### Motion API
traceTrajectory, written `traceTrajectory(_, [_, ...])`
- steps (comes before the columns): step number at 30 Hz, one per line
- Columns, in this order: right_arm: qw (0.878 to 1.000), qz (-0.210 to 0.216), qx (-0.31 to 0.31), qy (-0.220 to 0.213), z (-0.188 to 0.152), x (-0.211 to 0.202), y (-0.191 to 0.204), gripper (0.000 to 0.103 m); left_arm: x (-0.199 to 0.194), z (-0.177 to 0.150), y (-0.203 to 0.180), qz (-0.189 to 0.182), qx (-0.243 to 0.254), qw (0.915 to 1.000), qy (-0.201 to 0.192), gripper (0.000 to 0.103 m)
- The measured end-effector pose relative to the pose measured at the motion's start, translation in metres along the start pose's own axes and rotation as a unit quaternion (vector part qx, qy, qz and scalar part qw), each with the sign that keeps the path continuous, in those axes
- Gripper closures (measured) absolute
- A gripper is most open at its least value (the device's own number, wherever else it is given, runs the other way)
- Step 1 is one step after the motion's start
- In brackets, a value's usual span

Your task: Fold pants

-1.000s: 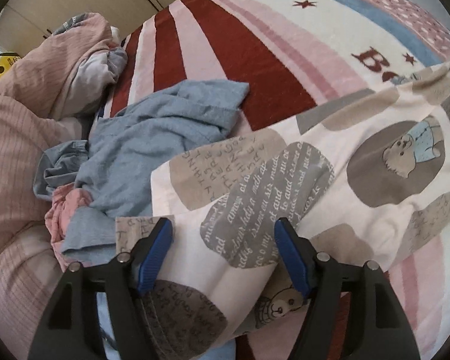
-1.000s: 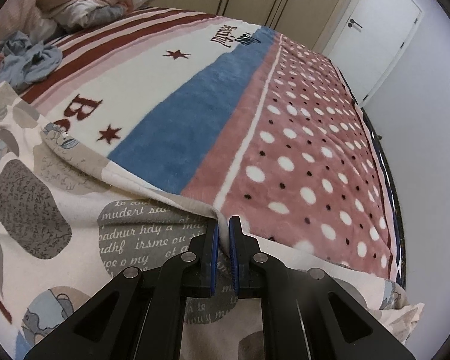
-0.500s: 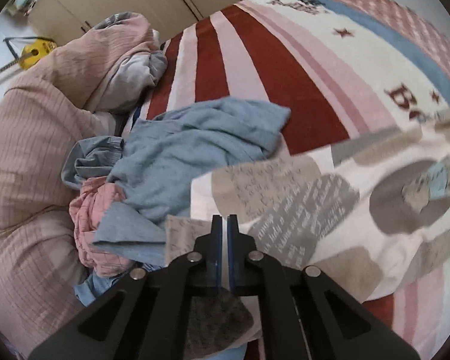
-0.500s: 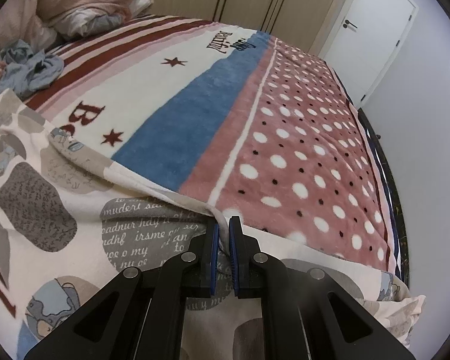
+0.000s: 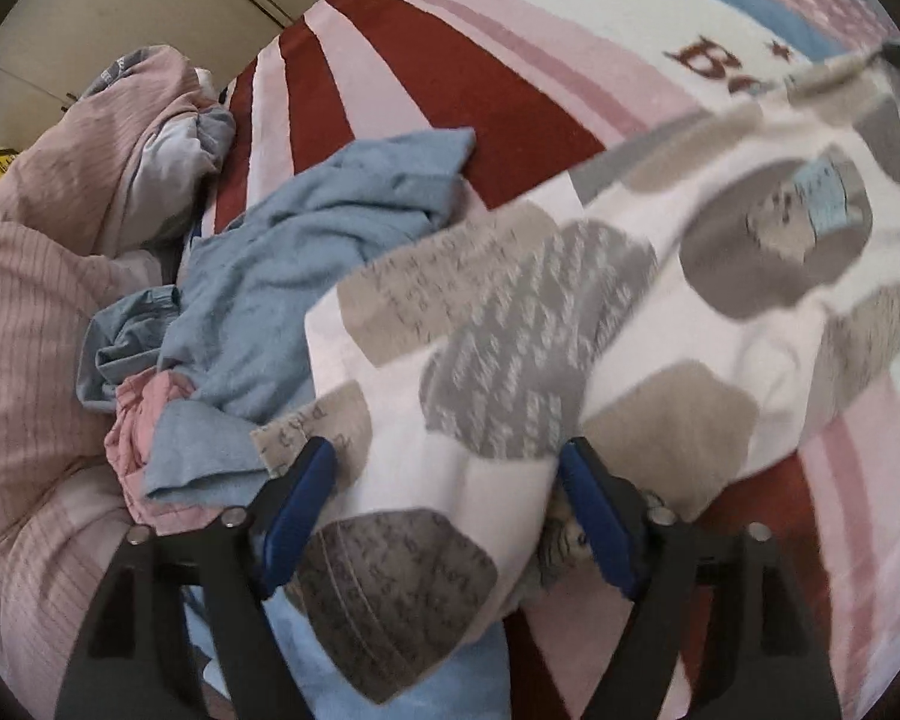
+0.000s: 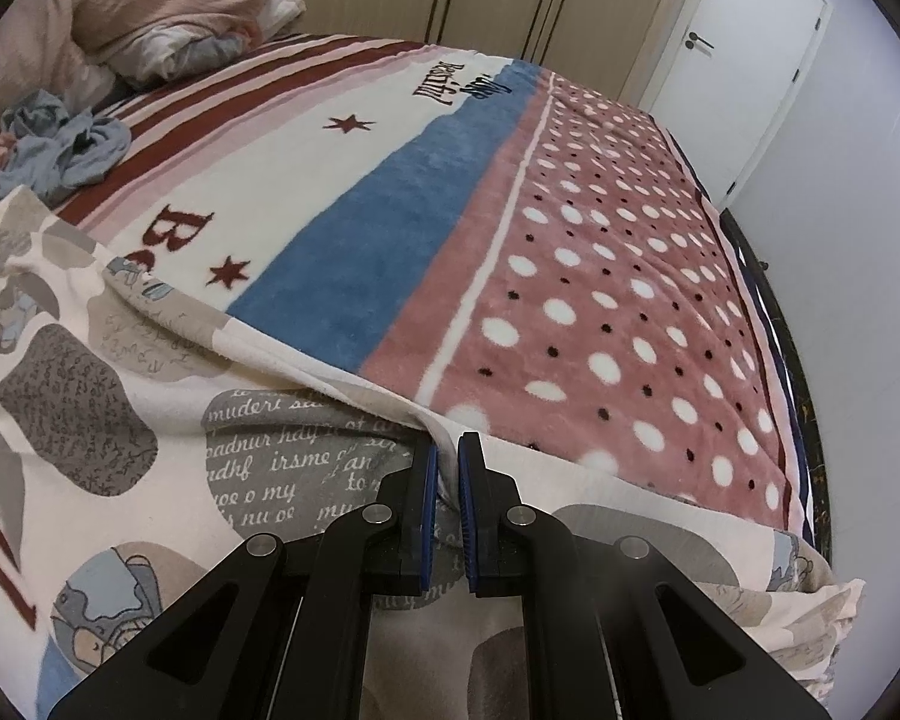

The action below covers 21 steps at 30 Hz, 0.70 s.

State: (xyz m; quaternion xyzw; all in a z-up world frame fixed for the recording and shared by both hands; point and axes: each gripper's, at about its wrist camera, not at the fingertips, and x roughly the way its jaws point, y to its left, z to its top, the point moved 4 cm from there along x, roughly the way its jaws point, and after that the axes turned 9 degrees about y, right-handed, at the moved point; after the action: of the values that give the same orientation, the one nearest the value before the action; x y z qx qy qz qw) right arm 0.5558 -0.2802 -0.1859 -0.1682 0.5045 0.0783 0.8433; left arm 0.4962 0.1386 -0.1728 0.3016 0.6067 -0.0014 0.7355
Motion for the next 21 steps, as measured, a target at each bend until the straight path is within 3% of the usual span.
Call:
traceTrajectory(1, [1.000, 0.001, 0.001, -0.001, 0.000, 0.000, 0.000, 0.101, -0.002, -0.003, -0.001, -0.001, -0.001, 1.0000, -0.003, 0.056])
traceTrajectory(4, [1.000, 0.000, -0.001, -0.001, -0.001, 0.000, -0.001, 0.101, -0.009, -0.010, 0.001, 0.008, -0.012, 0.9998, -0.012, 0.081])
traceTrajectory(6, [1.000, 0.001, 0.001, -0.001, -0.001, -0.001, -0.001, 0.101, -0.014, -0.012, 0.004, 0.009, -0.021, 0.9995, -0.021, 0.088])
traceTrajectory(9, [1.000, 0.003, 0.002, -0.001, -0.002, -0.001, -0.001, 0.101, -0.020, -0.013, 0.007, -0.006, -0.023, 0.9993, -0.028, 0.089])
traceTrajectory(11, [1.000, 0.004, 0.001, 0.000, -0.002, 0.000, -0.001, 0.101, -0.018, -0.011, 0.011, -0.014, -0.019, 0.9994, -0.024, 0.081])
traceTrajectory(13, [1.000, 0.004, 0.001, 0.000, -0.003, -0.001, 0.001, 0.101, -0.019, -0.008, 0.022, -0.023, -0.037, 0.9986, -0.029, 0.023])
traceTrajectory(14, [1.000, 0.004, 0.000, 0.000, -0.003, -0.001, 0.001, 0.101, -0.021, -0.007, 0.029, -0.027, -0.049, 0.9975, -0.042, 0.019])
traceTrajectory(17, [1.000, 0.006, 0.001, 0.002, -0.003, 0.001, 0.002, 0.101, -0.025, -0.004, 0.059, -0.069, -0.111, 0.9888, -0.073, 0.019])
traceTrajectory(21, [1.000, 0.006, 0.001, 0.004, -0.004, 0.005, 0.001, 0.101, -0.006, -0.001, 0.082, -0.090, -0.169, 0.9803, -0.051, 0.020])
